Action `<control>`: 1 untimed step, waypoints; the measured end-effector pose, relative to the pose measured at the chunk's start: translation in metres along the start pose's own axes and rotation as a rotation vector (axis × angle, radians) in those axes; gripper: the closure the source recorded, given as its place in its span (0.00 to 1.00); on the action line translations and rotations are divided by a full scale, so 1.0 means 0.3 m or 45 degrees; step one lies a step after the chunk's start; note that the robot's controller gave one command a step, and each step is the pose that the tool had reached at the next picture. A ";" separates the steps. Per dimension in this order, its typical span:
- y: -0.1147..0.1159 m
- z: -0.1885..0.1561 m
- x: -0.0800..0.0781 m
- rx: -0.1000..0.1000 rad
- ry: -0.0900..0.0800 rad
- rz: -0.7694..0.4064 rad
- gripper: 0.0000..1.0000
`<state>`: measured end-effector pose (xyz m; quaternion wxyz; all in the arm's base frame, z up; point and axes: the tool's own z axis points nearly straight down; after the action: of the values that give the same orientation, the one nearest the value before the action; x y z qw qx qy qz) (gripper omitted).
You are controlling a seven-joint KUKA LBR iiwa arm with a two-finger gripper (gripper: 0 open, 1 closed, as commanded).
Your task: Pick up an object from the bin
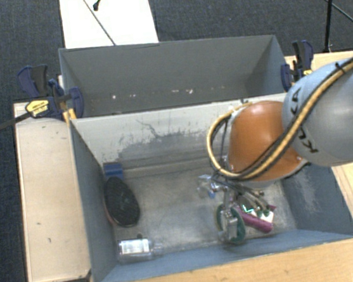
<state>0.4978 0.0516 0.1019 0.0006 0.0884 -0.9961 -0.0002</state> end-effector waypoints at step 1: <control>0.042 -0.186 0.058 -0.001 -0.010 0.101 0.00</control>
Offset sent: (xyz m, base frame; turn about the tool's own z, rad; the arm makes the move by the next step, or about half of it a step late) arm -0.0200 0.0084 0.0530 0.0796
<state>0.4787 0.0609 0.1576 -0.0031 0.0488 -0.9988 -0.0008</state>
